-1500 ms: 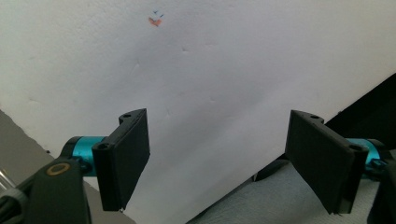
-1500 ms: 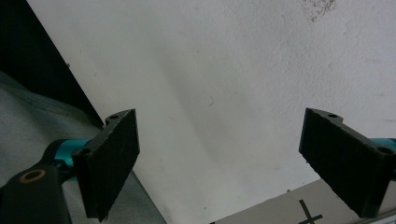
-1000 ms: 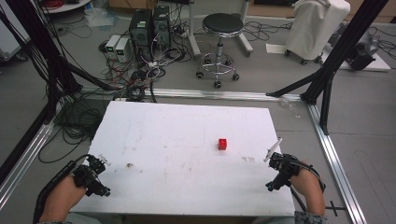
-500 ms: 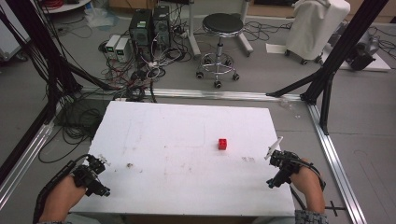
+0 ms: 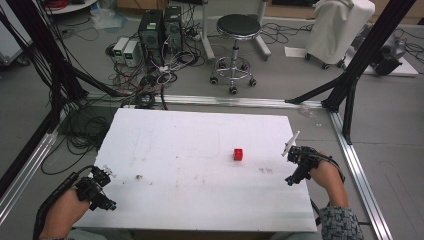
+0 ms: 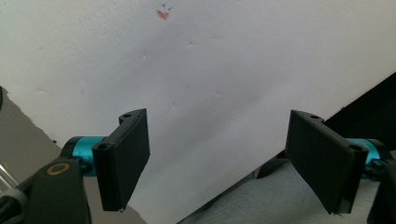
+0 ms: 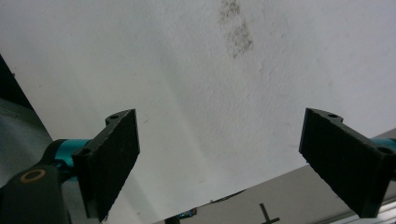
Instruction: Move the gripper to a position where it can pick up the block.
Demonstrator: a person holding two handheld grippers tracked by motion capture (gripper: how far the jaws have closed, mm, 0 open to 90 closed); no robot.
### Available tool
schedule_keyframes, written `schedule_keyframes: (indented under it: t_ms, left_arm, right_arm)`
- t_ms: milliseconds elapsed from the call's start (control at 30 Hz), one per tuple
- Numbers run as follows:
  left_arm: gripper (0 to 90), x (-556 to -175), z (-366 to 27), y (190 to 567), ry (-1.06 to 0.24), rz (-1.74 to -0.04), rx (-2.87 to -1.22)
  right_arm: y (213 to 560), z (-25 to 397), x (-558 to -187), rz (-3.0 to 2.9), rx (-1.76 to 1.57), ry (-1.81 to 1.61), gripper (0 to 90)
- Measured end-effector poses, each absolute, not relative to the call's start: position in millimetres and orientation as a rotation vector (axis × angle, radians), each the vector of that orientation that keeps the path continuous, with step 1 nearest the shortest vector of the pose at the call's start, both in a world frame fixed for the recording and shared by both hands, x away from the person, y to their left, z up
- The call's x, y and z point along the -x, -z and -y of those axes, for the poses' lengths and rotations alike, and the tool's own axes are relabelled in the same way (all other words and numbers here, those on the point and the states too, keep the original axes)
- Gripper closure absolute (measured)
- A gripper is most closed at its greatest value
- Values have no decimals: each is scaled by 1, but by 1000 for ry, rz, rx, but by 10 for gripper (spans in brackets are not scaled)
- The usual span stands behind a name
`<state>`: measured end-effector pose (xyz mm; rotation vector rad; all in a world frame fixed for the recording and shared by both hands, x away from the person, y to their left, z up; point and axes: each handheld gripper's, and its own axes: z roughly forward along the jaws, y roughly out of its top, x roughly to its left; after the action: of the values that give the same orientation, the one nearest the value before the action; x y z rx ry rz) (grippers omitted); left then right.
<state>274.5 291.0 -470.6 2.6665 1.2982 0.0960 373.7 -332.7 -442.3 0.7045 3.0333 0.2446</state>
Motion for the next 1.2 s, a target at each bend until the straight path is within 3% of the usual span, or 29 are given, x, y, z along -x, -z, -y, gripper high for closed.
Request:
schedule_keyframes:
  t_ms: [1200]
  left_arm:
    - [222, -276, -294, 471, -82, -1292, -2660]
  right_arm:
    - [393, 284, -453, -3088, -345, -58, 116]
